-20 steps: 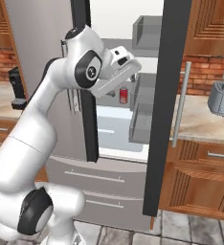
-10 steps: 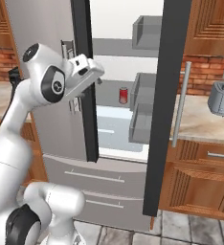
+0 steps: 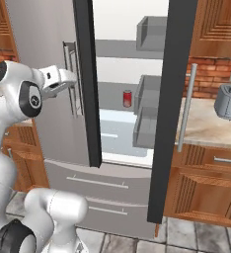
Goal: Open the fridge, grab two sodas, and place both sodas inside the bowl with ice on the dining counter.
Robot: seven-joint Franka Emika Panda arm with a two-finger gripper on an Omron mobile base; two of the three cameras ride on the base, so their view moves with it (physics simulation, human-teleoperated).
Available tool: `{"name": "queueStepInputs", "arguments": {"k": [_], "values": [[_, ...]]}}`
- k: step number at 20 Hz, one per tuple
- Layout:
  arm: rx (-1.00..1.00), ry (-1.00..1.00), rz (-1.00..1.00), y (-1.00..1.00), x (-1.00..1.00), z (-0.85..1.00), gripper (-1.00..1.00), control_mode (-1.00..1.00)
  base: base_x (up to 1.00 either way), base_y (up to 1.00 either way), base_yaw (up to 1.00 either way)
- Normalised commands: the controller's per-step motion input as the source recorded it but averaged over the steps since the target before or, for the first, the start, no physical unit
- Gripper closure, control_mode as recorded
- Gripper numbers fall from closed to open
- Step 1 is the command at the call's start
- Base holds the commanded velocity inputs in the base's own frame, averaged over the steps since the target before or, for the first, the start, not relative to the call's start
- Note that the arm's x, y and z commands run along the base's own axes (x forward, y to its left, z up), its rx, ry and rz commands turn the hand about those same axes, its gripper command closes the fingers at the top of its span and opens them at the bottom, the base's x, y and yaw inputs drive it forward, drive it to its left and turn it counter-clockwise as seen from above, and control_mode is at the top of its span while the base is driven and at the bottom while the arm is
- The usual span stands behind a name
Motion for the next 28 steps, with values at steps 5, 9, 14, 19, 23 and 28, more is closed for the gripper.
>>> {"name": "queueStepInputs", "arguments": {"k": [5,9,14,19,23,28], "values": [[0.31,-0.21,0.03,0.53,0.05,0.04,-1.0,-1.0,0.0,0.0,0.0],[0.32,-0.06,0.1,0.07,0.19,0.19,-1.0,-1.0,0.0,0.0,0.0],[0.29,0.0,0.12,0.02,0.41,0.18,-1.0,-1.0,0.0,0.0,0.0],[0.12,0.04,0.0,0.1,0.68,0.08,-1.0,-1.0,0.0,0.0,0.0],[0.02,0.12,-0.01,0.07,0.67,0.01,-1.0,-1.0,0.0,0.0,0.0],[0.01,0.16,-0.04,0.03,0.53,0.0,-1.0,-1.0,0.0,0.0,0.0]]}}
